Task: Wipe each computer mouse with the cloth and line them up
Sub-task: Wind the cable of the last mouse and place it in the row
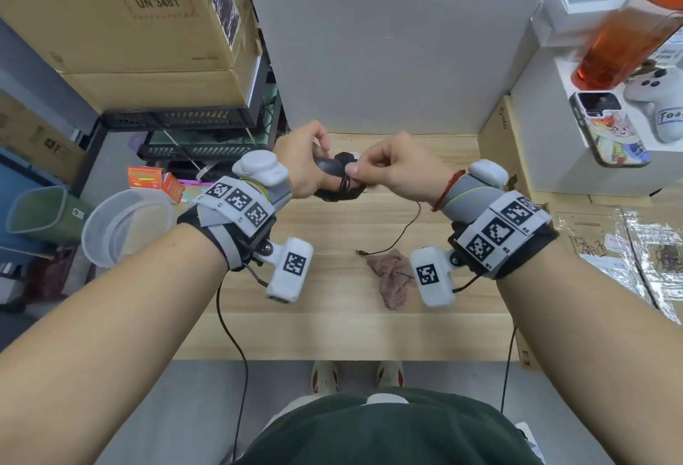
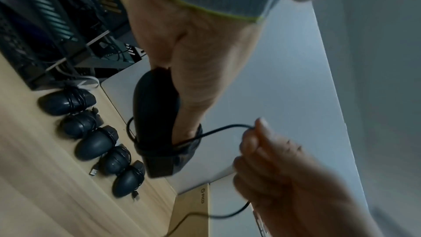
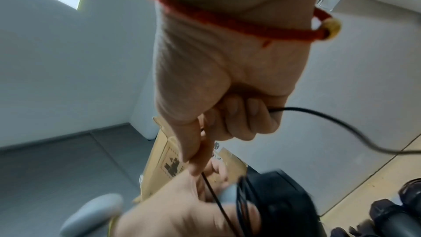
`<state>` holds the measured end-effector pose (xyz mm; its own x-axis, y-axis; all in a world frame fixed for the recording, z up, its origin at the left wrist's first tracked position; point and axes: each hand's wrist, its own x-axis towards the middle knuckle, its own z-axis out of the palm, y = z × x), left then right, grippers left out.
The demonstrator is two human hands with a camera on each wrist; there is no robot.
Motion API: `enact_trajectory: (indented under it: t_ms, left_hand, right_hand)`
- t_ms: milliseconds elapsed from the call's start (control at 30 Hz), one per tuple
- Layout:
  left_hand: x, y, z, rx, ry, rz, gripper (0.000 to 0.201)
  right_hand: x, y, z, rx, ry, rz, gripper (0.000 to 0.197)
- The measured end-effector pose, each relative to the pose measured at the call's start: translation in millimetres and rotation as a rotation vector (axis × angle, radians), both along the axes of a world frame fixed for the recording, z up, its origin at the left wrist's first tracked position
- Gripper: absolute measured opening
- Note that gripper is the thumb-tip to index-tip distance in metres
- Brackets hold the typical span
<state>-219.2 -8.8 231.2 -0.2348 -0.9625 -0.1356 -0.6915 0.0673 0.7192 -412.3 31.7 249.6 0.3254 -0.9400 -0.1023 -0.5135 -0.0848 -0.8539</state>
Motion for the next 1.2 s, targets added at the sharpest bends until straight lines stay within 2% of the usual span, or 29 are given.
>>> enact_trajectory:
  t_ms: [67,233,333,400,500,600,700,800,900,967,1033,1100,1200]
  left_hand:
    - [-1.7,2.9,0.0,0.071,0.016,-0.112,0.057]
    - [-7.3,10.9,19.4,0.261,0.352,-0.237,0.054]
    - [-8.7,12.4,29.7,0.323,0.478,-0.199,0.057]
    - [-9.3,12.0,31.3,0.322,0.568,-0.141,0.06]
    - [-13.0,11.7,32.3,0.249,0.714,0.024,0.055]
    - [-9.8,4.0,23.9,0.083,0.639,0.191,0.055]
    - [-2.5,-4.2,13.8,0.002,0.426,0.23,0.058]
    - [3.4,-6.6,5.5,-0.084,0.108,0.172,0.053]
    - [5.7,-5.5,0.0,-0.007,-0.007,0.001,0.055]
    - [3.1,-3.5,2.3,0.118,0.008,-0.165,0.057]
    - [-0.6,1.1,7.4,0.221,0.117,-0.291,0.055]
    - [-2.0,4.8,12.1,0.294,0.272,-0.33,0.051]
    - [-1.0,5.6,16.6,0.379,0.508,-0.274,0.05]
  right_hand:
    - [-5.0,-6.2,6.2,-0.003,-0.085,-0.081,0.025]
    - [-19.2,-17.7,-6.9,0.016,-0.09,-0.22,0.031]
    - [-21.0,-17.6,-23.6,0.063,-0.152,-0.229,0.037]
    - [-19.0,-13.8,-32.3,0.043,-0.152,-0.191,0.02]
    - [-11.6,-5.4,-41.9,0.029,-0.115,-0.19,0.026]
    - [-2.6,1.2,-42.1,0.067,0.004,-0.103,0.033]
    - [5.2,6.4,-28.5,0.063,0.096,0.007,0.034]
    - [5.5,4.2,-9.3,0.041,0.028,0.022,0.031]
    - [0.9,-4.0,6.2,-0.002,-0.032,0.0,0.029]
    - [-3.8,-9.8,6.3,-0.004,-0.031,-0.032,0.03]
    - [-10.1,-15.3,-1.1,0.04,-0.059,-0.06,0.031]
    - [-17.0,-18.3,-10.1,0.069,-0.09,-0.126,0.031]
    - [-21.7,-18.9,-23.3,0.055,-0.155,-0.211,0.029]
